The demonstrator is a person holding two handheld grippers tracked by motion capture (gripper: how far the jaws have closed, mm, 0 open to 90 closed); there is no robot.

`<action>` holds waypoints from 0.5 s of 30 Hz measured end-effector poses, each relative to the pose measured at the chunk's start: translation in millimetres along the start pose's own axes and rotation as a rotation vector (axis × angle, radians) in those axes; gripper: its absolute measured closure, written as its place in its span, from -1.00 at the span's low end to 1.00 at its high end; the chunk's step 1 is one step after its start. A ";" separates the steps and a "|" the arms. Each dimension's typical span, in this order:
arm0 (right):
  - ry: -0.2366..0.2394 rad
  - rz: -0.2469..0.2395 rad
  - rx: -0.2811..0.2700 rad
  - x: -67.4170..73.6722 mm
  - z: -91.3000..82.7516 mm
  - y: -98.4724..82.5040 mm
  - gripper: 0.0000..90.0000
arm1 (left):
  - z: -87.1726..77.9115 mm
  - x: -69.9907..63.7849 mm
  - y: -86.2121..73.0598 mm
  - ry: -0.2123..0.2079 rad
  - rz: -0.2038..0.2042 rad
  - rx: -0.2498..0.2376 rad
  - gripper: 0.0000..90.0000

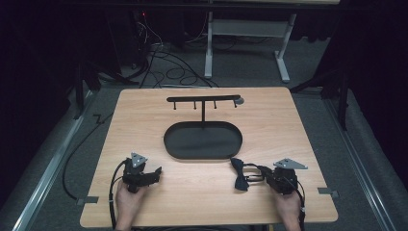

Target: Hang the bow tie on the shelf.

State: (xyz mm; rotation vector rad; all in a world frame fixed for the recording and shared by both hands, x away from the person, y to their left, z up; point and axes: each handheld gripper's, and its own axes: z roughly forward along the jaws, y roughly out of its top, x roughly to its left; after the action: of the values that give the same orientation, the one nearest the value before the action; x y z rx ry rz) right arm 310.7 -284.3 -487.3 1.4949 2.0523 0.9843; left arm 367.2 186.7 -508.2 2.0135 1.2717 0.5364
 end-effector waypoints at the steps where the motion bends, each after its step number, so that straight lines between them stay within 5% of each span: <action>1: -0.003 -0.002 -0.006 0.5 -1.7 1.0 0.91 | 0.1 0.0 -0.1 0.000 0.000 -0.002 -0.54; 15: 0.072 0.006 -0.115 0.9 -17.0 23.4 0.91 | -0.1 -0.1 0.0 0.000 0.001 0.001 -0.54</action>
State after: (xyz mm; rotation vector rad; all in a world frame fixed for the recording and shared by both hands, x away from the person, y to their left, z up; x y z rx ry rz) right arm 313.8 -284.5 -458.6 1.4265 2.0051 1.1534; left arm 367.1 186.6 -508.1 2.0152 1.2717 0.5362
